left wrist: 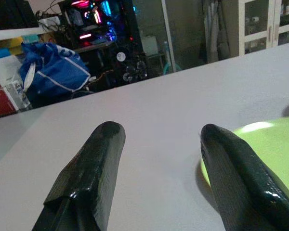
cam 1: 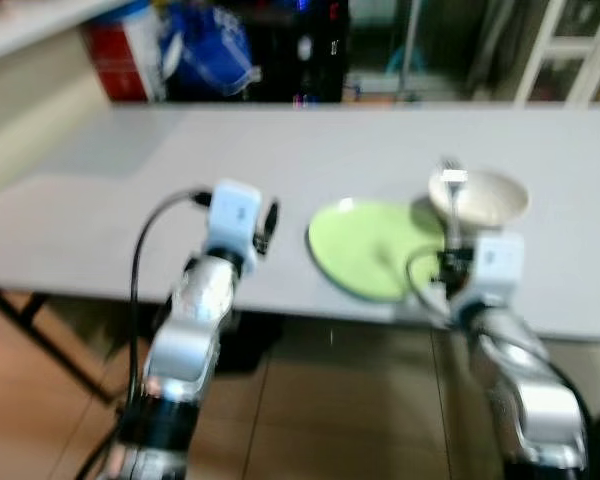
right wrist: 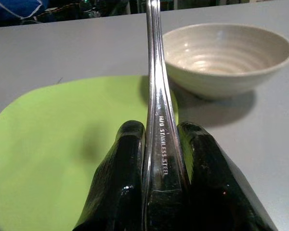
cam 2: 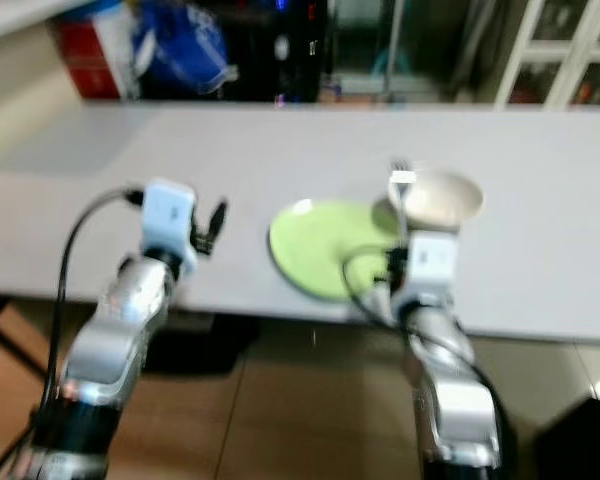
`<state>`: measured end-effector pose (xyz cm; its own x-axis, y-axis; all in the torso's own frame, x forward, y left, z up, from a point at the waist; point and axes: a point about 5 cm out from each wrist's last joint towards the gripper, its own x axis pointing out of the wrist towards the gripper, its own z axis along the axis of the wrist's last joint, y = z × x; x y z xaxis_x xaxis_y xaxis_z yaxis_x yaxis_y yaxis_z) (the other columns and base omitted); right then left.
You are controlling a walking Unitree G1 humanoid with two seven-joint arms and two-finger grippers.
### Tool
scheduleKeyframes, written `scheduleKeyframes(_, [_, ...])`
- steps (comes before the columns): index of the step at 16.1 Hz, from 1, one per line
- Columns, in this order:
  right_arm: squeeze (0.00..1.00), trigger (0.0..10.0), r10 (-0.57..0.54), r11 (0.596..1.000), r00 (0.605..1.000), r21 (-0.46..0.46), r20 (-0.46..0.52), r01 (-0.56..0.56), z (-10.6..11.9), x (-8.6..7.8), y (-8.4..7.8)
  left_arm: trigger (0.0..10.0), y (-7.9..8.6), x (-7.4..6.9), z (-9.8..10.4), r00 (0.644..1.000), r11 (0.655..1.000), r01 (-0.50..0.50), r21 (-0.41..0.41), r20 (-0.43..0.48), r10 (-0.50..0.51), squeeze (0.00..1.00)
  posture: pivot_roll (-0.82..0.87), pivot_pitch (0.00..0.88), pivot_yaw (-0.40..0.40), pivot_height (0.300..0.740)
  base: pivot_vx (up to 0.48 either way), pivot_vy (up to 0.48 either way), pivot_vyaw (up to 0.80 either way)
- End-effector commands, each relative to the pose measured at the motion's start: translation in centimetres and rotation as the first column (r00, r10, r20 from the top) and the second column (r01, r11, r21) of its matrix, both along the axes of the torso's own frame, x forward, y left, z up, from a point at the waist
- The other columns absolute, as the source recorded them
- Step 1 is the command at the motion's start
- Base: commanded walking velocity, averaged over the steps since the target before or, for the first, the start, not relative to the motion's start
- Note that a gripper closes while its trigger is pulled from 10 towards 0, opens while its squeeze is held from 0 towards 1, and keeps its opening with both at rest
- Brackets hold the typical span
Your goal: Setting the table
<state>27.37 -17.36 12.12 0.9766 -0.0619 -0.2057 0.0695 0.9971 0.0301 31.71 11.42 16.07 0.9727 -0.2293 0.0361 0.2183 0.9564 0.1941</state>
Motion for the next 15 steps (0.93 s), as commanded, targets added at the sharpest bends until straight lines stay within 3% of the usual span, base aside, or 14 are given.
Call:
scheduleKeyframes(1, [0.0, 10.0, 0.053, 0.998, 0.998, 0.022, 0.021, -0.054, 0.6, 0.1, 1.4, 10.0, 1.0, 0.0, 0.1, 1.0, 1.0, -0.019, 0.007, 0.001, 0.019, 0.0, -0.06, 0.013, 0.059, 0.74, 0.398, 0.0, -0.54])
scheduleKeyframes(5, [0.0, 10.0, 0.111, 0.994, 0.993, 0.021, 0.043, -0.112, 1.1, -0.2, 1.9, 10.0, 1.1, -0.4, -0.1, 1.0, 1.0, 0.021, 0.0, -0.013, -0.021, 0.0, -0.06, 0.016, 0.057, 0.74, 0.079, 0.0, 0.0])
scheduleKeyframes(8, [0.0, 10.0, 0.118, 0.993, 0.992, 0.004, 0.038, -0.118, 1.1, 0.0, 2.1, 10.0, 1.2, -1.4, -0.3, 0.988, 0.985, 0.152, 0.078, -0.02, -0.151, 0.0, -0.05, 0.026, 0.056, 0.74, 0.0, 0.0, 0.0])
scheduleKeyframes(11, [0.0, 10.0, 0.13, 0.991, 0.991, -0.031, -0.004, -0.13, 0.4, 0.6, 2.2, 10.0, 2.3, -1.9, -1.1, 0.981, 0.975, 0.19, 0.119, -0.065, -0.183, 0.0, -0.05, 0.033, 0.055, 0.74, 0.0, 0.0, 0.0])
scheduleKeyframes(13, [0.0, 10.0, 0.109, 0.994, 0.994, -0.028, -0.032, -0.109, 0.0, 1.2, 2.0, 10.0, 2.5, -2.2, -1.4, 0.97, 0.965, 0.233, 0.123, -0.096, -0.222, 0.0, -0.05, 0.034, 0.053, 0.74, 0.0, 0.0, 0.0])
scheduleKeyframes(15, [0.0, 10.0, 0.128, 0.991, 0.983, -0.022, -0.131, -0.132, -1.6, 3.2, 2.4, 10.0, 2.3, -3.0, -2.2, 0.939, 0.934, 0.331, 0.133, -0.147, -0.311, 0.0, -0.04, 0.033, 0.058, 0.74, 0.0, 0.0, 0.0])
